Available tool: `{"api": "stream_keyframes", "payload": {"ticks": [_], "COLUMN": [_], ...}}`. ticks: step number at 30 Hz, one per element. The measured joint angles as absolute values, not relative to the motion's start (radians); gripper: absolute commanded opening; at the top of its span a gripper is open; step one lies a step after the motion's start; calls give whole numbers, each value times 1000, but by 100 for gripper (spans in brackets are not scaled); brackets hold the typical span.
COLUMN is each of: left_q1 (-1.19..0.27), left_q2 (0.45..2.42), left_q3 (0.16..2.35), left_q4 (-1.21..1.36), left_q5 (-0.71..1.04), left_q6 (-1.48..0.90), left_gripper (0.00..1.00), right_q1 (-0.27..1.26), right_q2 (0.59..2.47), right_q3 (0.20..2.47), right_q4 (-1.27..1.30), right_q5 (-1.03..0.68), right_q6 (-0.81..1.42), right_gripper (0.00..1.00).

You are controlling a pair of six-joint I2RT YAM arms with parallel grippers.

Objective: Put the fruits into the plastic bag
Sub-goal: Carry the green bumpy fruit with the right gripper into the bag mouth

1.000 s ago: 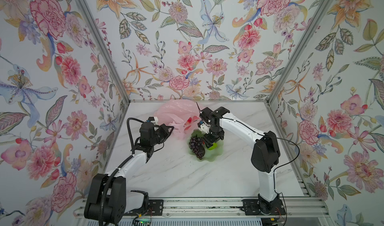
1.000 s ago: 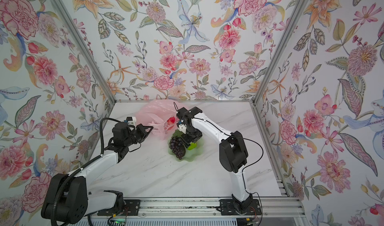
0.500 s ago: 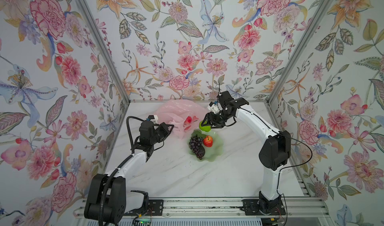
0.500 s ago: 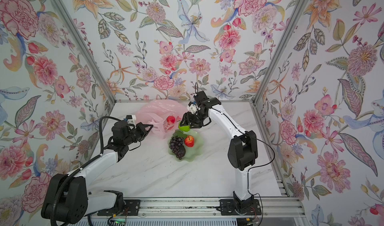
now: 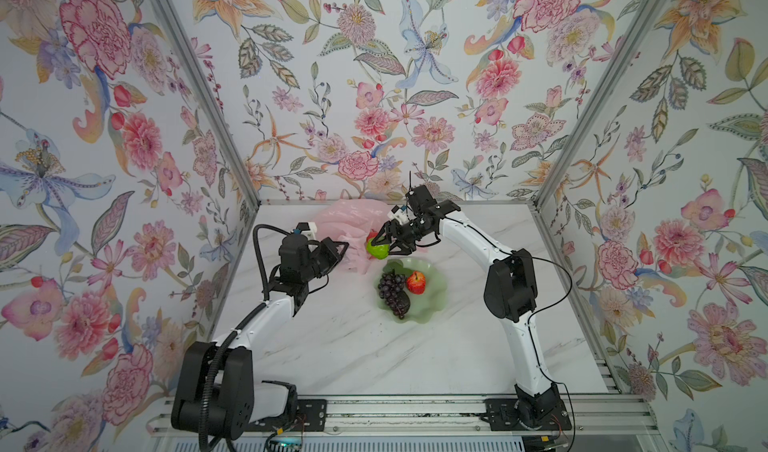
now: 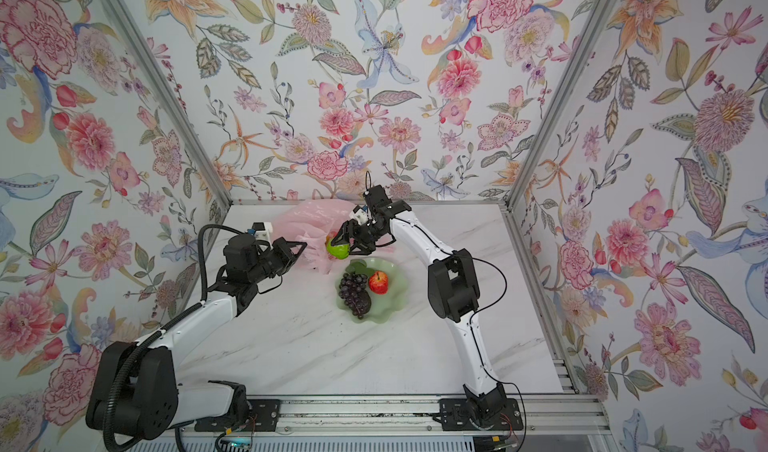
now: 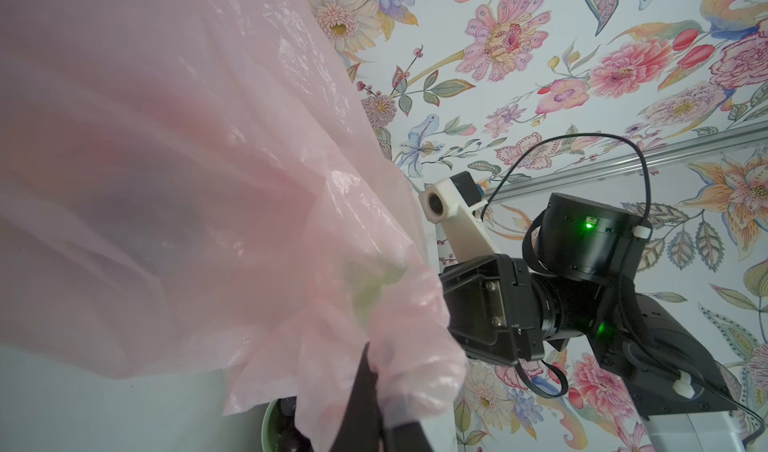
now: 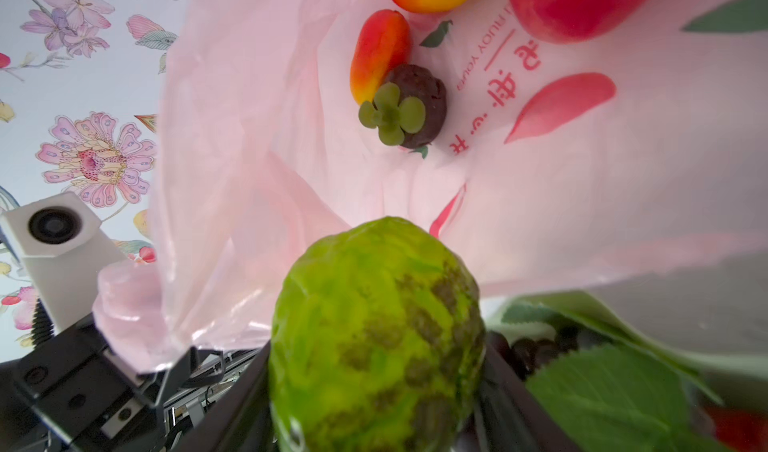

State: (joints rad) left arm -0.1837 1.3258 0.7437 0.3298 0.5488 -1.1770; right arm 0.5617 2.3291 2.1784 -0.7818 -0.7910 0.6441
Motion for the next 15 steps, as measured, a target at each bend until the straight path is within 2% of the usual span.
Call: {"api": "stream_keyframes", "payload": {"ticks": [7,15], "left_q1": [-202,-204], "left_q2": [1351,1377], "left_q3": [757,782], "left_q4": [329,329], "left_q5": [570,576], "left_q6": [-1165,-1165], "left_gripper": [0,0], "right_q1": [580,594], "right_q2": [2469,2494], "right_q3": [2351,2308], "right_q4": [-756,-606], "right_q5": [-802,-809], "right_q6": [727,872], "right_gripper": [57,62]}}
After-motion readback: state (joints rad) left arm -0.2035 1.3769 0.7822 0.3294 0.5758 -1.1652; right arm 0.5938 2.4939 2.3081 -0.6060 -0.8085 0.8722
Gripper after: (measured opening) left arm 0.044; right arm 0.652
